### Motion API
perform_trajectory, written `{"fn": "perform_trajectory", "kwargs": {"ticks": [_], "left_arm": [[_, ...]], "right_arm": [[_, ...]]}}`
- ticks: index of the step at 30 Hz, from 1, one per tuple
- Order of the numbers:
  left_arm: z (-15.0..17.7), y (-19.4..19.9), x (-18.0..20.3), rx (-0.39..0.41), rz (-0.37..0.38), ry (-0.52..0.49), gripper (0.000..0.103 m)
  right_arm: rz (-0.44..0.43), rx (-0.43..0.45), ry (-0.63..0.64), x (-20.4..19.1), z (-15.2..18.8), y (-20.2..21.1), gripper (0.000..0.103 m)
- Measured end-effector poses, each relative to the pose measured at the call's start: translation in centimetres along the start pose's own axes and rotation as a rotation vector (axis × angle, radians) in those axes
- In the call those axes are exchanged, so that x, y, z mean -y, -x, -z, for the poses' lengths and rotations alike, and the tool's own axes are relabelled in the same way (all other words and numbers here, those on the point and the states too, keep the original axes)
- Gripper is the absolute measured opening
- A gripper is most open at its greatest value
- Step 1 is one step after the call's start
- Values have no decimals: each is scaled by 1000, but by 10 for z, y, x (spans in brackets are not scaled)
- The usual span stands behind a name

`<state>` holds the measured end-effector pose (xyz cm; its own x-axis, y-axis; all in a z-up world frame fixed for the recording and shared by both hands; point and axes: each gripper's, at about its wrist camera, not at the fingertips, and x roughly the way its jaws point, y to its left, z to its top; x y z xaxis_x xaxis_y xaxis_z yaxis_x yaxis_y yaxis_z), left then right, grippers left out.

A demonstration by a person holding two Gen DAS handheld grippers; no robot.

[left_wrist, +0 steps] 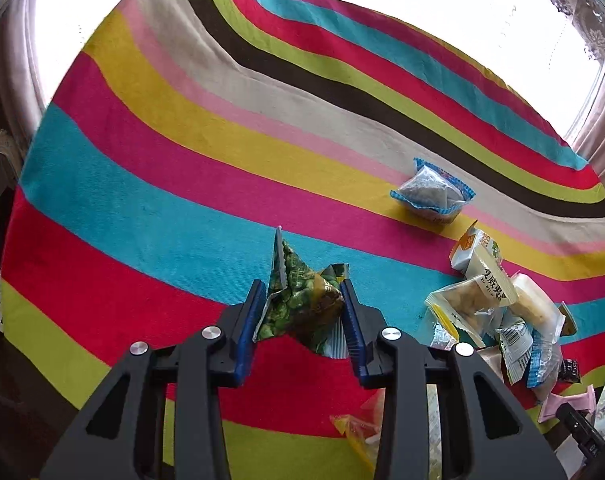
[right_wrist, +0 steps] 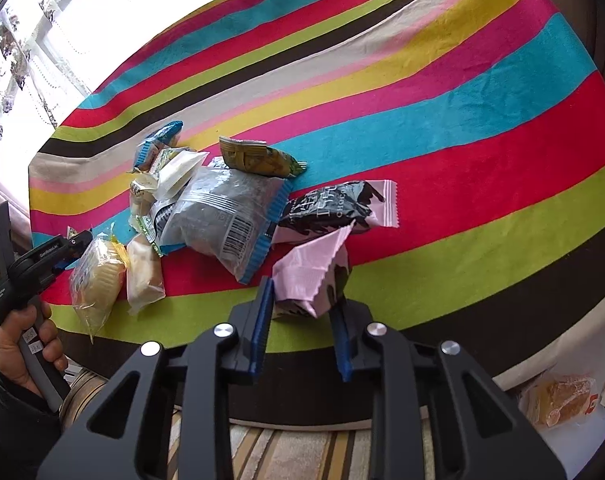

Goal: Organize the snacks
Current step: 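Grasp the green snack packet with the left tool while the right tool grasps the pink candy bar, then lift both held snacks and carry them over the white box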

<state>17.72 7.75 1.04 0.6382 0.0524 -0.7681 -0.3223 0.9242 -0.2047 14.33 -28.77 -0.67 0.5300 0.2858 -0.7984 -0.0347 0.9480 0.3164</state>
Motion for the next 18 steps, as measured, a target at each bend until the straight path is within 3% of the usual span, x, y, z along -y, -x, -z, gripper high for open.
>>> {"fn": "perform_trajectory", "kwargs": {"ticks": [5,11,18], "left_arm": [[21,47,-16,78,-17,55,35],[57,118,-18,156,20,60,35],[93,169,13,155,92,8,34]], "right_arm": [[-5,24,18,-4,6,9,21],[-15,38,7,-2,12,16,21],[-105,88,-14,8,22,37,21]]}}
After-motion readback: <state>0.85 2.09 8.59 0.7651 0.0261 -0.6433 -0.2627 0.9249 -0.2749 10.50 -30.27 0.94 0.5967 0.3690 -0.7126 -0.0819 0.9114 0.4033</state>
